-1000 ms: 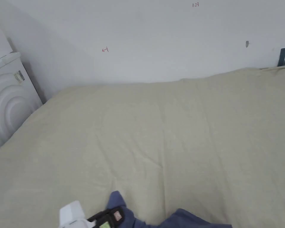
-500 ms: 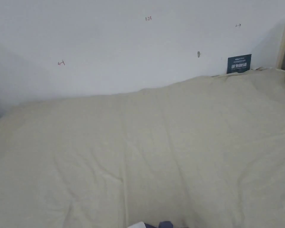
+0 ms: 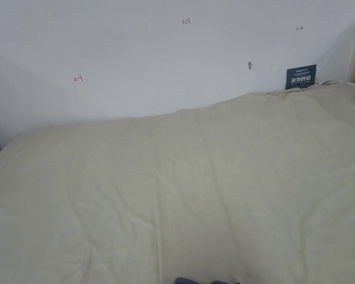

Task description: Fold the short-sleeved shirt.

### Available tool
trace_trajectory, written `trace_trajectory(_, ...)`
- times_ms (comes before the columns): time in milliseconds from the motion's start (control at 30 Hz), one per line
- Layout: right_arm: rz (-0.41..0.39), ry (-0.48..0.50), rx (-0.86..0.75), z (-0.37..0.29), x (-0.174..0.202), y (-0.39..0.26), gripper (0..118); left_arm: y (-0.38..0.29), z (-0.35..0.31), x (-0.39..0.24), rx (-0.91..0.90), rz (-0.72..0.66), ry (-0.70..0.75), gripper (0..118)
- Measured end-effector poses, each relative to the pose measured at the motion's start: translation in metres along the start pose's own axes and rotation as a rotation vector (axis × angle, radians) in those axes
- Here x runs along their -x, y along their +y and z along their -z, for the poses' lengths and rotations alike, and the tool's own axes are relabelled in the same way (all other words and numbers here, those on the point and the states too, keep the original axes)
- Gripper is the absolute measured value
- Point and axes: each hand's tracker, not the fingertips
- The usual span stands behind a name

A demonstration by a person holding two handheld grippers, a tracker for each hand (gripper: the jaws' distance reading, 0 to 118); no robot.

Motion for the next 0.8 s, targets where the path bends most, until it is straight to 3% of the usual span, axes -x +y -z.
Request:
trace_trajectory(100,0.004,-0.011,0.001,-0.004,-0.003,-0.002,1,-0.002,0.021,0.005,0.027,-0.022,-0.008,5)
trace_trajectory(233,0.015,-0.021,0.018,0.001,-0.005,-0.007,1,-0.001,0.019,-0.003,0.041,0.083,0.034,4)
trace_trajectory(533,-0.020,0.039,0.042,0.007,0.016,-0.013,1,-0.002,0.017,-0.010,0.035,0.092,0.052,5)
trace_trajectory(633,-0.045,0.091,0.053,0.016,0.031,-0.009,1,0.007,-0.022,-0.022,0.047,0.101,0.031,6)
trace_trajectory(733,-0.070,0.197,0.092,0.042,0.049,-0.007,1,0.020,-0.090,-0.018,-0.113,0.216,0.040,6)
trace_trajectory(800,-0.101,0.249,0.136,0.069,0.061,-0.006,1,0.030,-0.132,-0.002,-0.182,0.157,0.052,7)
